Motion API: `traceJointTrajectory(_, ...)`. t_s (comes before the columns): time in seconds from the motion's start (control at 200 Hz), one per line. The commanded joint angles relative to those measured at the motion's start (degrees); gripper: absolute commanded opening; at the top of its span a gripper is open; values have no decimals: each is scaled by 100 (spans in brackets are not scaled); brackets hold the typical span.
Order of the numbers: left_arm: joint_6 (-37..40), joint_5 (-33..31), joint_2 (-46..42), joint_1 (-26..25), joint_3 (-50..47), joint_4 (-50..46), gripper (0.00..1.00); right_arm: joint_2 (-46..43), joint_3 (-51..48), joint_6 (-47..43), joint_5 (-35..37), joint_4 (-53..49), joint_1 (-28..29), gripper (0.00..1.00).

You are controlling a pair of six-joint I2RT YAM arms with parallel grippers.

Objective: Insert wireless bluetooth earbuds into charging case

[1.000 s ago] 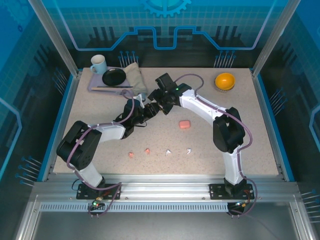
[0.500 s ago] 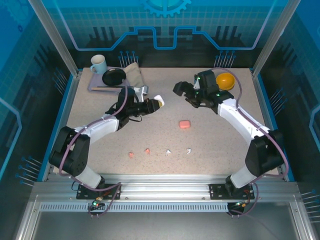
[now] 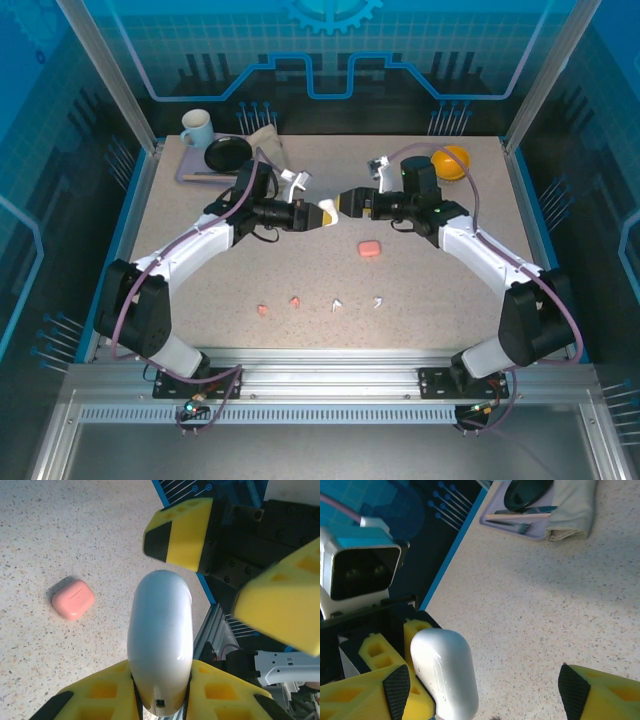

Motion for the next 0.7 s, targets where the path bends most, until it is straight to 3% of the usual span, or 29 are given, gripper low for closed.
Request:
traceJointTrajectory(0.0, 189, 257, 52, 1, 287, -259, 4, -21, -112, -157, -217, 290, 165, 80)
traceJointTrajectory(0.185, 284, 276, 82, 8, 407, -372, 3, 140, -264, -182, -109, 325, 265, 76)
traceJointTrajectory(0.695, 455, 428, -218, 6, 486, -523, 0, 364, -757, 230, -151, 747, -426, 70)
